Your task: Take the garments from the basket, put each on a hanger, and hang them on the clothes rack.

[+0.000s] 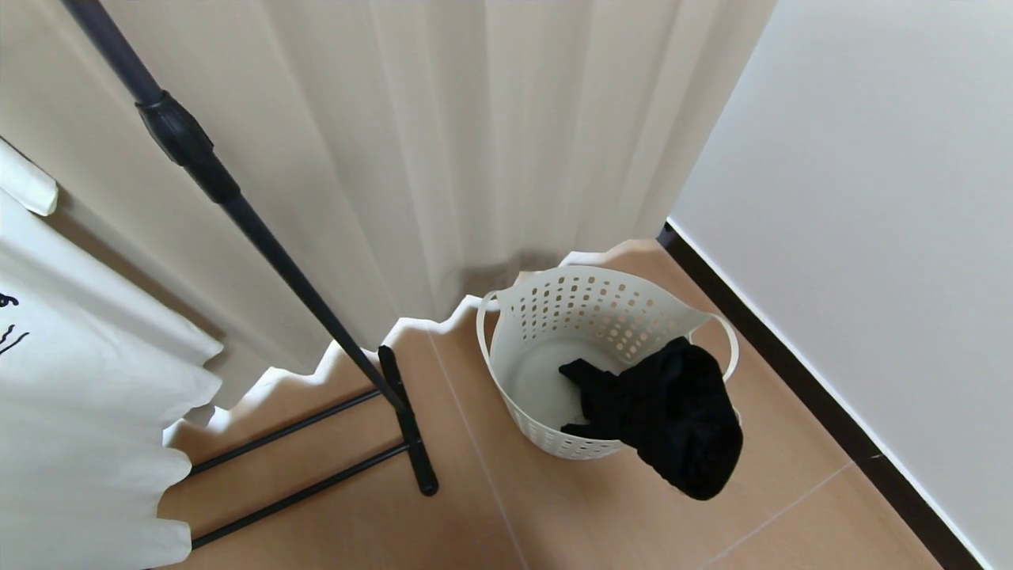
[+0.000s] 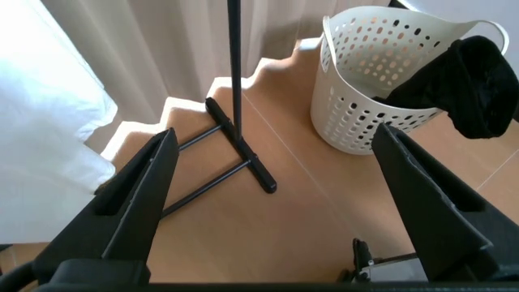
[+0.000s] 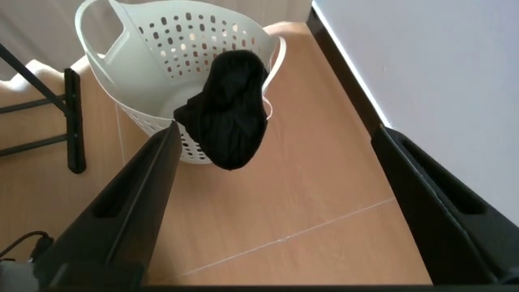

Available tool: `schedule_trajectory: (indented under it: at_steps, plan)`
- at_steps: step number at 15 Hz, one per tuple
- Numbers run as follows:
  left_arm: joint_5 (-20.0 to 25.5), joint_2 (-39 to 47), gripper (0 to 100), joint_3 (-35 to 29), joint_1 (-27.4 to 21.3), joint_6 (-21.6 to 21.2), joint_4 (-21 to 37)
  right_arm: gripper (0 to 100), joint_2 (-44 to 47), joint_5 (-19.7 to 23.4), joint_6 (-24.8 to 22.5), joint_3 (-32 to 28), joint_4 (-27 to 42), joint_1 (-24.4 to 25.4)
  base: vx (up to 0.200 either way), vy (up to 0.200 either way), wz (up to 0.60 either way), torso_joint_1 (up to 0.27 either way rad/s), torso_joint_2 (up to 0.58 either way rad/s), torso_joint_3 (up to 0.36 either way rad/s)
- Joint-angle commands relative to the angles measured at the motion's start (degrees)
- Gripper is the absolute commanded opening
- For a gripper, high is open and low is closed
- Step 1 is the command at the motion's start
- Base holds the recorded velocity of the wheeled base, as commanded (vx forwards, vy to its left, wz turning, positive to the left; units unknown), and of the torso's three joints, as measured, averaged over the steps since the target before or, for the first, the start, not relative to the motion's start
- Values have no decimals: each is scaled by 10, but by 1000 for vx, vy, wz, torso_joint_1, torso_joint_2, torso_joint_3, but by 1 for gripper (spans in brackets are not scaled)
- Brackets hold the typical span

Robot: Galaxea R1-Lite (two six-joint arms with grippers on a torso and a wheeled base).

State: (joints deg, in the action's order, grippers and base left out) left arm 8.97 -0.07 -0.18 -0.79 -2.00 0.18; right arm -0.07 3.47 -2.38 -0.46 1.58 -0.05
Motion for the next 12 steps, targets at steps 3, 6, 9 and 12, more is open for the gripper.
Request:
schedule_trajectory:
  at_steps: [3, 6, 9, 12]
  plan:
    - [0, 1, 100, 0, 0, 0, 0, 100, 1, -1, -2, -1, 1, 0, 0, 0, 0, 2, 2, -196]
    - [0, 1, 100, 0, 0, 0, 0, 100, 10, -3, -2, -5, 11, 0, 0, 0, 0, 7, 6, -198]
    - [-2, 1, 100, 0, 0, 2, 0, 100, 189, 6, -61, -16, 6, 5, 0, 0, 0, 3, 3, -80]
    - [-2, 1, 100, 0, 0, 2, 0, 100, 452, 12, -176, -110, 9, 53, 0, 0, 0, 0, 0, 0]
